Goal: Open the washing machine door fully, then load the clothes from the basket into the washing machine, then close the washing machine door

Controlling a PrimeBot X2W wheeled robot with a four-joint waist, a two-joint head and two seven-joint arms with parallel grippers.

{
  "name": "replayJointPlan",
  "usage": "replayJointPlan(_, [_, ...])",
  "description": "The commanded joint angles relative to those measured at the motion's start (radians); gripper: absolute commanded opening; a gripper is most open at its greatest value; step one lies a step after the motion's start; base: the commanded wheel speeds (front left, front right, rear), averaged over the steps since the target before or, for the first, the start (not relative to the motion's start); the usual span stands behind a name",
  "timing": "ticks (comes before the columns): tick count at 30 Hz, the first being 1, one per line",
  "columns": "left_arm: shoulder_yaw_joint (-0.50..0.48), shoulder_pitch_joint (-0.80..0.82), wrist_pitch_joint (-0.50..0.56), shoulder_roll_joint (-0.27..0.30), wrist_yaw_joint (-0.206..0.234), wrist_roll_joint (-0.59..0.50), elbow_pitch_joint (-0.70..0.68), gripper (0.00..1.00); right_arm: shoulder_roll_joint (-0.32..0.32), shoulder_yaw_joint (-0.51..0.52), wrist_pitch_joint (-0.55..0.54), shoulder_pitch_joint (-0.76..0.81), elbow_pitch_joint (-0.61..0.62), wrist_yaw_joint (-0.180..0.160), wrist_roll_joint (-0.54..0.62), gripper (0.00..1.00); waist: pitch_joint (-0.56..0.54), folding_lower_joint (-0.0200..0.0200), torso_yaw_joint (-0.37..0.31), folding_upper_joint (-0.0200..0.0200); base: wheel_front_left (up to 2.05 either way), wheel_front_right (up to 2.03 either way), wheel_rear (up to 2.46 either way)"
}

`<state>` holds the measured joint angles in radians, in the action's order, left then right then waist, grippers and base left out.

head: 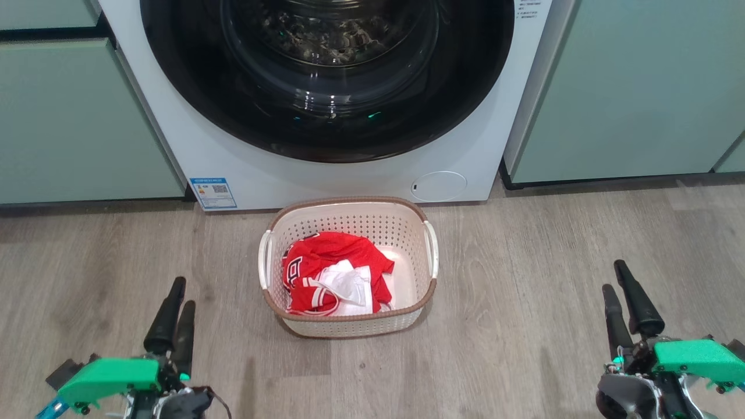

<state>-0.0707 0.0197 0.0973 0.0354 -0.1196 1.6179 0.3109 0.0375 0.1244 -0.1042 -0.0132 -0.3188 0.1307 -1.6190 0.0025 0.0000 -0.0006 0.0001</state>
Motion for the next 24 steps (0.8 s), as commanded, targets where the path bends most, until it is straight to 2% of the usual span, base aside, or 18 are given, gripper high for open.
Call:
replayJointPlan(1, [-0.003,0.049,-0.007,0.007,-0.001,-0.007,-0.037,1.0,0.009,-0.002,0.011,-0.044,0.037,0.0,0.008,1.0,0.0,0.0,0.0,-0.0001,0.0,0.0,0.0])
replayJointPlan(15, [0.019,0.068,-0.045,0.014,-0.002,-0.038,-0.06,1.0,0.017,-0.023,0.048,-0.056,0.053,0.0,0.042,1.0,-0.004,0.0,0.004,-0.0001,0.0,0.0,0.0])
replayJointPlan(24, [0.036,0.092,-0.082,0.034,-0.003,-0.135,-0.07,1.0,0.038,-0.042,0.084,-0.079,0.059,0.0,0.145,1.0,-0.003,0.0,0.009,-0.0001,0.0,0.0,0.0])
